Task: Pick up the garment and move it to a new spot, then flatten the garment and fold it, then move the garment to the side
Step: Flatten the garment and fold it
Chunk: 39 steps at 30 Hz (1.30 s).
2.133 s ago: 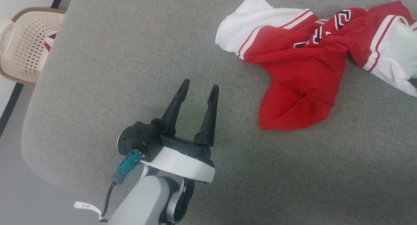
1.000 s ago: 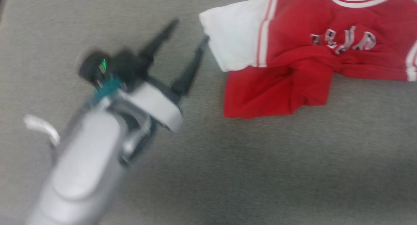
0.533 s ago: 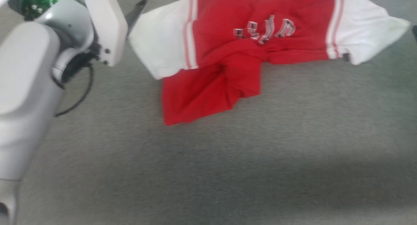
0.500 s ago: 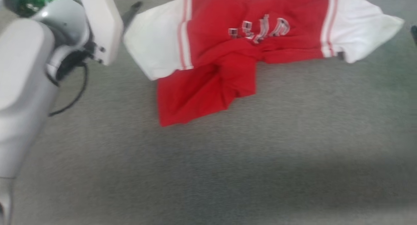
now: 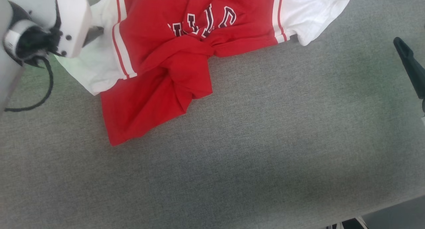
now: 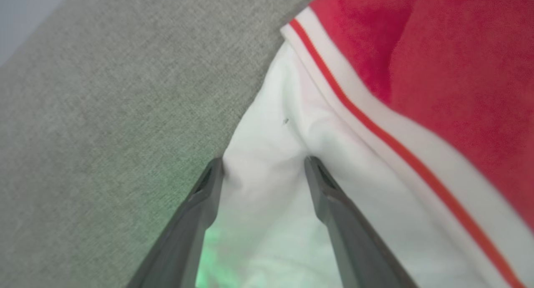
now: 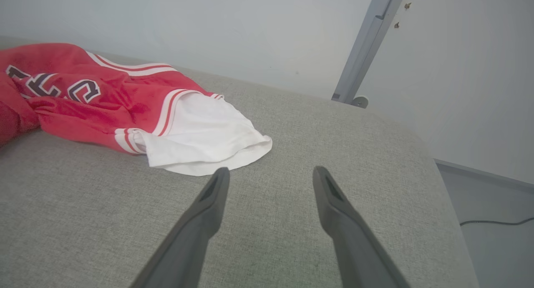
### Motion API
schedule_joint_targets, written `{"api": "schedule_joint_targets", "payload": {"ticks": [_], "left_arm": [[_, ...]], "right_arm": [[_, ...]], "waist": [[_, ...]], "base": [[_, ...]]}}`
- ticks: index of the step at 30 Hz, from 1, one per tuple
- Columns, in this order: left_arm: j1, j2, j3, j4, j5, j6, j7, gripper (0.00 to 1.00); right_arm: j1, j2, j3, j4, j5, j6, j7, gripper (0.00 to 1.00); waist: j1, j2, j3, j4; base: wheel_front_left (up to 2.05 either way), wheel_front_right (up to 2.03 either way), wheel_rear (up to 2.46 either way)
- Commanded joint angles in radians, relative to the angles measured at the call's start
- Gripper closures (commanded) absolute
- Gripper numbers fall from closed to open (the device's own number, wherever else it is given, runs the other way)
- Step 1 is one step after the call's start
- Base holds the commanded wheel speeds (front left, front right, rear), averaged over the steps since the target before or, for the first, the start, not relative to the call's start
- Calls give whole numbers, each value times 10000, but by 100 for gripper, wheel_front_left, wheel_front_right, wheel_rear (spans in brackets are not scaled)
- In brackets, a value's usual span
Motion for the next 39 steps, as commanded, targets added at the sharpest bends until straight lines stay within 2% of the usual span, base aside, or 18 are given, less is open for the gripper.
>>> {"api": "schedule_joint_targets", "payload": {"ticks": [1,6,7,8,9,10,14,17,18,21,27,34,39], "left_arm": [[-66,96,-152,71,-336,-21,207,0],[-153,89,-608,75,-432,-21,309,0],[-167,63,-683,94,-504,-22,275,21],[-173,12,-751,123,-570,-22,247,49],[-180,-66,-828,114,-662,-22,225,67],[-178,-158,-867,97,-788,-23,184,98],[-316,-373,-1028,119,-904,-23,-38,100],[-567,-674,-1297,177,-1009,-22,-389,100],[-567,-674,-1297,177,-1009,-22,-389,100],[-833,-1018,-1484,254,-1118,-22,-647,100],[-1248,-1654,-1944,351,-1383,-24,-1118,100],[-1605,-2084,-2475,375,-1717,-24,-1607,100],[-1784,-2203,-2822,479,-1964,-23,-1900,100]], "right_arm": [[201,147,-209,-227,-177,-9,106,0],[517,290,-677,-790,-413,-9,553,0],[514,279,-724,-880,-448,-9,651,0],[480,272,-742,-1007,-448,-9,770,0],[402,248,-722,-1134,-415,-9,892,0],[310,192,-702,-1254,-358,-9,1025,0],[-122,-90,-473,-1573,-73,-9,1531,0],[-1170,-555,453,-1794,763,-9,2676,0],[-1170,-555,453,-1794,763,-9,2676,0],[-2396,-1042,1297,-1568,1330,-10,3821,0],[-5160,-1064,2927,110,2130,-10,6192,0],[-7533,-531,4289,2515,2270,-8,7107,0],[-8174,-327,5766,3447,2631,-5,8384,0]], "waist": [[0,0,140,-79],[0,0,230,43],[0,0,246,83],[0,0,265,126],[0,0,289,172],[0,0,325,231],[0,0,458,409],[0,0,616,693],[0,0,616,693],[0,0,773,993],[0,0,1073,1620],[0,0,1379,2167],[0,0,1525,2305]], "base": [[0,0,0],[0,0,0],[0,0,0],[0,0,0],[0,0,0],[0,0,0],[0,0,0],[0,0,0],[0,0,0],[0,0,0],[0,0,0],[0,0,0],[0,0,0]]}}
